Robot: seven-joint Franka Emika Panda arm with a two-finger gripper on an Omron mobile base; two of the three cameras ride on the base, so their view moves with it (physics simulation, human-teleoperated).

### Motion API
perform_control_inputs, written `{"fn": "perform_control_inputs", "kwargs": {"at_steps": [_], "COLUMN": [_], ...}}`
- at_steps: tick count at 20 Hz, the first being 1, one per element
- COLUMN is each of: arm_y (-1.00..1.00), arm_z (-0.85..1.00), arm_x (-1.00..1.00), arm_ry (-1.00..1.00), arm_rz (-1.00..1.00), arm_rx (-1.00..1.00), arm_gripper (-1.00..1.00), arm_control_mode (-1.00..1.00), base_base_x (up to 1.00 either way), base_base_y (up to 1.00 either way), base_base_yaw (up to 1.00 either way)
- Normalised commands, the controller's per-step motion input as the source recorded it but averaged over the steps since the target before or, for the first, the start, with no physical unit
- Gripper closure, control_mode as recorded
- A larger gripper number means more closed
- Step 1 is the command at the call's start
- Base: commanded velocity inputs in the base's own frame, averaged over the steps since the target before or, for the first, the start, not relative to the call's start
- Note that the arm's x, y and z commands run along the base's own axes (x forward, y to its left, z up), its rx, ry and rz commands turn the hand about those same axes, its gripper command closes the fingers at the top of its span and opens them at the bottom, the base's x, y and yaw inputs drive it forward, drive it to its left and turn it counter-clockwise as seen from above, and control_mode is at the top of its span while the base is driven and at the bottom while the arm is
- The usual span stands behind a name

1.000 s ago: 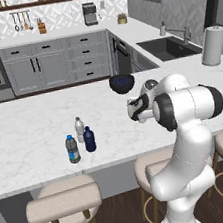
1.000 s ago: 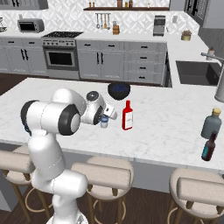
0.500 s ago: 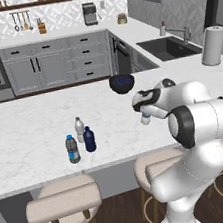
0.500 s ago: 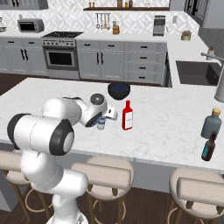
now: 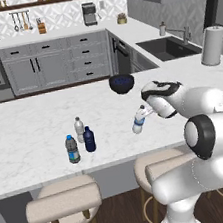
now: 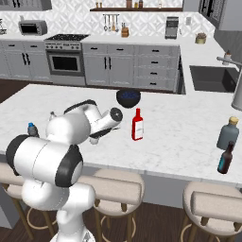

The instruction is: Move the plastic bottles in the middle to the plastics group, and the glass bottles in the middle to the glass group.

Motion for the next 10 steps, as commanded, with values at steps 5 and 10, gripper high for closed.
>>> {"fn": "perform_control_inputs", "kwargs": {"at_steps": [5, 10], "arm_y": [0.5, 0.53], "arm_z": [0.16, 0.24], "arm_x": [-0.11, -0.01], "arm_ry": [-0.03, 0.0], "arm_rz": [0.51, 0.31], "arm_rx": [0.0, 0.0], "arm_gripper": [1.0, 1.0], "arm_control_mode": [-1.0, -1.0], "base_base_x": [0.0, 0.0], "base_base_y": [0.0, 0.0], "base_base_yaw": [0.0, 0.0]}}
